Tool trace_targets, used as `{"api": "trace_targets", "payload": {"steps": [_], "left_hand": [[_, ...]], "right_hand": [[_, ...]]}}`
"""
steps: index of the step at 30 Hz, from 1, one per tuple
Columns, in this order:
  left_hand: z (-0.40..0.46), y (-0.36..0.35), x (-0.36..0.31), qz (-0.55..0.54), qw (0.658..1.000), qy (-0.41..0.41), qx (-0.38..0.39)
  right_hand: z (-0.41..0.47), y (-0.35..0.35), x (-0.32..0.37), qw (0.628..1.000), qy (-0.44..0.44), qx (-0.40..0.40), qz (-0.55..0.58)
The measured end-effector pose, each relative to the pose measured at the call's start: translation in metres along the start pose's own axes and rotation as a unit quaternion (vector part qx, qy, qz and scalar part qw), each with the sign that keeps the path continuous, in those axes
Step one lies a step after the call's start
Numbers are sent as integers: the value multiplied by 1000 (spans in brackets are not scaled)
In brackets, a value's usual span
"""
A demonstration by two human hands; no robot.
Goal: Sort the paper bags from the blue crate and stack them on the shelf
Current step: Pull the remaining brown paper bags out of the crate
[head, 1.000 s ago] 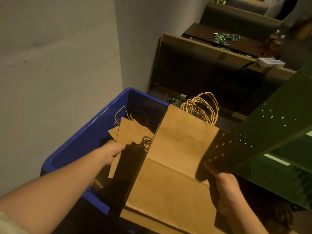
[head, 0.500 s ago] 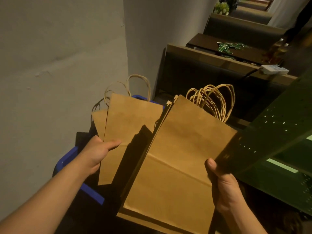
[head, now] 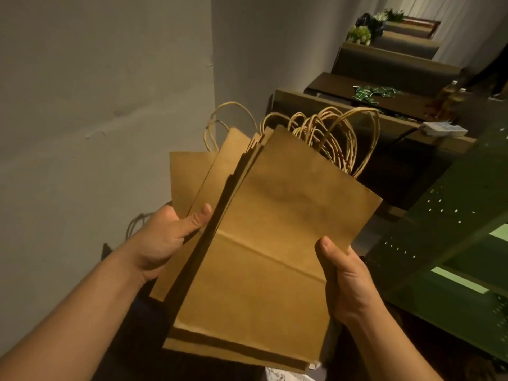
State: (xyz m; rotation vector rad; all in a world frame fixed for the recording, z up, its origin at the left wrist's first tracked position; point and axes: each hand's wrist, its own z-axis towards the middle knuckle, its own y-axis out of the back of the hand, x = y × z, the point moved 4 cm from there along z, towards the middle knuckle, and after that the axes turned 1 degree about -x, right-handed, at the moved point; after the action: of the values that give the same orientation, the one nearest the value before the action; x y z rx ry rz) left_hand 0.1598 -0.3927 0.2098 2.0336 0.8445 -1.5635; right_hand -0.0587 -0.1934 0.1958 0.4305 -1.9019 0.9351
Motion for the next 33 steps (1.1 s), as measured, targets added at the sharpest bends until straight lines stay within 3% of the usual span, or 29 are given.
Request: {"api": "trace_targets", "payload": {"steps": [4,13,20,25,33], "left_hand": [[-2,-8,-24,-83,996,-1,34],[4,-17,-16,-121,991,55,14],[5,-17,-11,-71,994,81,-6],[-1,-24,-9,-98,989,111,6],[-1,-39,-2,-62,994,83,41]], "right_hand": [[3,-2,2,1000,-15,3,13],[1,7,1,998,29,-46,-41],[-6,13,4,998,22,-31,-59],[-6,16,5,996,9,-25,-90],[-6,25,1,989,-56,13,-134]]}}
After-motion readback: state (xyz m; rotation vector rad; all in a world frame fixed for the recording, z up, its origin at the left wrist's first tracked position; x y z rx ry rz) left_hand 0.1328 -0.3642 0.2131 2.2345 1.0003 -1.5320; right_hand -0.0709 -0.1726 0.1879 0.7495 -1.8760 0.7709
